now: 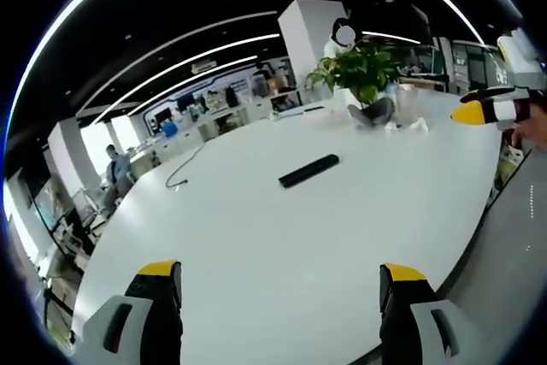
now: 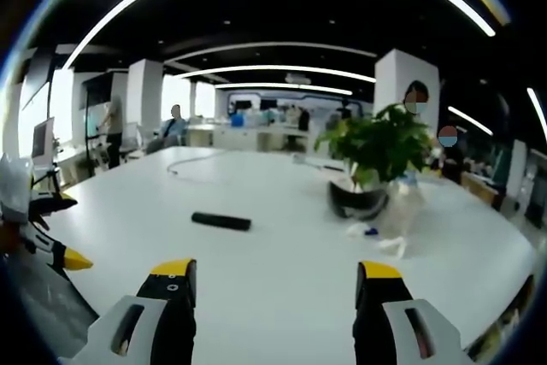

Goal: Press the specified remote control buttons in sequence, fully releasing each button before pressing the next.

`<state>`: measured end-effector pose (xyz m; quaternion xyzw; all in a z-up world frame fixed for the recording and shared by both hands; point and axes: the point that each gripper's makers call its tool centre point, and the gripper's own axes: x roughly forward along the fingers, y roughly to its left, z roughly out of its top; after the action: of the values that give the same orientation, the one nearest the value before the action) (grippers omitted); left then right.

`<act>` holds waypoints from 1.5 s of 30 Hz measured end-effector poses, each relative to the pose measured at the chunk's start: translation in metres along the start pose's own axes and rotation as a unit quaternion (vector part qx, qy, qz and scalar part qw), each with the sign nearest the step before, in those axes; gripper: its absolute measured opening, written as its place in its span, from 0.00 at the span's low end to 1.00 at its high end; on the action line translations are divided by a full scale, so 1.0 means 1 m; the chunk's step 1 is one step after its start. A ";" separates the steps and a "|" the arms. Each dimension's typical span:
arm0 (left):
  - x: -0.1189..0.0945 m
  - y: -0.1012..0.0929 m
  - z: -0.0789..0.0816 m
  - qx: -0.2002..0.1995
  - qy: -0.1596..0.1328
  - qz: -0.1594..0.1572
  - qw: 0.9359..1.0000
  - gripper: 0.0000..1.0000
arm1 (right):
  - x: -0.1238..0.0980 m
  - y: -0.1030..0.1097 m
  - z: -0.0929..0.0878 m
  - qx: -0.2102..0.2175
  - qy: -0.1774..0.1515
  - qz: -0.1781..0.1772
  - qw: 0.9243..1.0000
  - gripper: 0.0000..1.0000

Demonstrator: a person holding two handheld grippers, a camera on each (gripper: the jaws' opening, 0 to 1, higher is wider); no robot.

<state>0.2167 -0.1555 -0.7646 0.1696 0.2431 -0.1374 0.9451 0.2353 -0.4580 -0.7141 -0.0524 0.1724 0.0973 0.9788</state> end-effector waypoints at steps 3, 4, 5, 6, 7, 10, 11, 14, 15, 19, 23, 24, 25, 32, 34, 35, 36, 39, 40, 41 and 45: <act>-0.002 0.002 0.003 -0.009 -0.008 -0.001 1.000 1.00 | 0.000 0.001 0.000 -0.001 0.001 0.001 1.000 0.74; -0.005 0.004 0.006 -0.011 -0.018 0.002 1.000 0.98 | 0.000 0.001 0.000 -0.001 0.001 0.001 1.000 0.74; -0.005 0.004 0.008 -0.013 -0.021 0.002 1.000 0.96 | 0.000 0.001 -0.001 -0.002 0.002 0.001 1.000 0.74; -0.005 0.004 0.008 -0.016 -0.022 -0.001 1.000 0.95 | 0.000 0.001 -0.001 -0.003 0.002 0.002 1.000 0.74; -0.005 0.003 0.009 -0.018 -0.022 -0.003 1.000 0.95 | 0.000 0.001 -0.001 -0.003 0.002 0.002 1.000 0.74; -0.005 0.002 0.009 -0.015 -0.022 -0.004 1.000 0.95 | 0.000 0.001 -0.001 -0.002 0.002 0.002 1.000 0.74; -0.005 0.003 0.010 -0.014 -0.020 -0.005 1.000 0.95 | 0.000 0.001 -0.001 -0.001 0.003 0.003 1.000 0.73; -0.006 0.005 0.015 -0.019 -0.026 -0.006 0.999 0.94 | 0.000 0.002 -0.001 -0.003 0.004 0.004 1.000 0.73; -0.005 0.006 0.019 -0.022 -0.027 -0.011 0.999 0.94 | 0.000 0.003 -0.001 -0.003 0.004 0.004 1.000 0.73; 0.001 0.010 0.025 -0.022 -0.022 -0.025 0.999 0.86 | 0.000 0.003 -0.002 -0.002 0.007 0.005 1.000 0.72; 0.007 0.012 0.027 -0.013 -0.017 -0.039 0.999 0.83 | 0.001 0.003 -0.004 0.003 0.011 0.008 1.000 0.70; 0.009 0.012 0.029 -0.005 -0.015 -0.046 0.999 0.82 | 0.001 0.003 -0.004 0.004 0.011 0.009 1.000 0.69; 0.010 0.013 0.031 0.003 -0.016 -0.050 0.999 0.80 | 0.000 0.004 -0.004 0.005 0.011 0.010 1.000 0.68; 0.027 0.017 0.050 0.062 -0.019 -0.074 0.995 0.76 | 0.001 0.009 -0.006 -0.006 0.018 0.018 1.000 0.63; 0.033 0.017 0.054 0.075 -0.017 -0.083 0.994 0.75 | 0.002 0.010 -0.008 -0.004 0.023 0.023 0.999 0.61; 0.035 0.017 0.055 0.079 -0.017 -0.086 0.993 0.74 | 0.002 0.010 -0.008 -0.003 0.024 0.024 0.999 0.60; 0.037 0.017 0.056 0.085 -0.017 -0.089 0.992 0.74 | 0.002 0.010 -0.009 -0.003 0.028 0.024 0.999 0.59; 0.047 0.017 0.060 0.111 -0.016 -0.098 0.989 0.72 | 0.003 0.012 -0.011 -0.003 0.032 0.027 0.999 0.54; 0.050 0.018 0.061 0.115 -0.013 -0.101 0.988 0.71 | 0.003 0.012 -0.011 -0.003 0.032 0.028 0.999 0.53; 0.053 0.018 0.063 0.116 -0.012 -0.104 0.988 0.69 | 0.003 0.012 -0.012 -0.004 0.034 0.029 0.999 0.52; 0.065 0.016 0.071 0.115 -0.009 -0.123 0.986 0.62 | 0.003 0.012 -0.014 -0.006 0.040 0.029 0.999 0.47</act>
<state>0.3062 -0.1801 -0.7345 0.2448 0.2359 -0.2810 0.8975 0.2312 -0.4474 -0.7287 -0.0573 0.2120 0.1241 0.9677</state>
